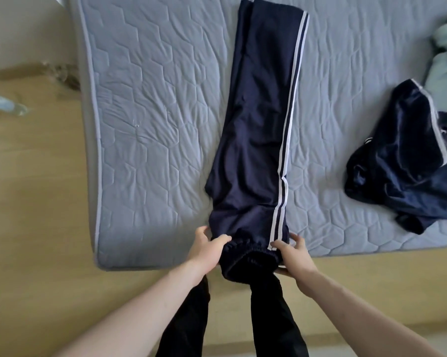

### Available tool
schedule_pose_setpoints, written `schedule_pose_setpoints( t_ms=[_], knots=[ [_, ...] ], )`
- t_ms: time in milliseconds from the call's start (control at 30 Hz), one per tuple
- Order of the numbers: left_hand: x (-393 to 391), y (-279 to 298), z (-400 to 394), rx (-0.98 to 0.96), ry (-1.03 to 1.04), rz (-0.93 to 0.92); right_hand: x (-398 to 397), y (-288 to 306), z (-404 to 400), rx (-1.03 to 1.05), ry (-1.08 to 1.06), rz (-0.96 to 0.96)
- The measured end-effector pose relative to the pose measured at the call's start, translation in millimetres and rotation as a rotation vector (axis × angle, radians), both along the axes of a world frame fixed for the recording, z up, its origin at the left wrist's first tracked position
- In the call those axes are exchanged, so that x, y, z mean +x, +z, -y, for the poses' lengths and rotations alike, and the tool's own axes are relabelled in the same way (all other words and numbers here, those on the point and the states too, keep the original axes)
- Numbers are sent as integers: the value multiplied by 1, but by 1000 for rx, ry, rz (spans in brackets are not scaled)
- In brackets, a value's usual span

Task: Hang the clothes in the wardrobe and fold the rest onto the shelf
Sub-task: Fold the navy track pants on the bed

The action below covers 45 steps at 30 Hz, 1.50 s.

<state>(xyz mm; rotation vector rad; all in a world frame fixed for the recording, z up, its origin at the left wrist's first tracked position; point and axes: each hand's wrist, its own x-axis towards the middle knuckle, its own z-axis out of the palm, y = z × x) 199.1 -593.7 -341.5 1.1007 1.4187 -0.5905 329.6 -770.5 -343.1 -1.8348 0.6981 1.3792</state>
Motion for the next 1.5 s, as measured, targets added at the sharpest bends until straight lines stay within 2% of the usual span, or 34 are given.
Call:
schedule_pose_setpoints(
  t_ms=[167,367,500,700,867,967,1167,1233,1333,1400,1500],
  knots=[
    [67,29,-49,128,-42,193,69,36,-46,144,-36,59],
    [159,41,-104,72,164,364,151,43,-99,248,-209,124],
    [193,35,-121,126,192,389,177,33,-123,279,-223,172],
    [201,21,-118,133,248,386,180,18,-131,214,-267,179],
    [202,7,-121,107,281,382,186,9,-131,194,-201,167],
    [214,-4,-133,115,244,410,199,3,-140,222,-104,198],
    [227,-34,-149,163,59,497,217,-21,-154,295,-53,263],
    [224,-55,-148,265,12,435,216,-39,-153,226,2,301],
    [206,-85,-142,460,-191,154,209,-70,-140,-76,394,490],
    [192,-101,-133,342,-229,35,200,-90,-130,-139,473,437],
    [180,-119,-123,200,-143,-2,185,-110,-118,-135,392,292]
  ],
)
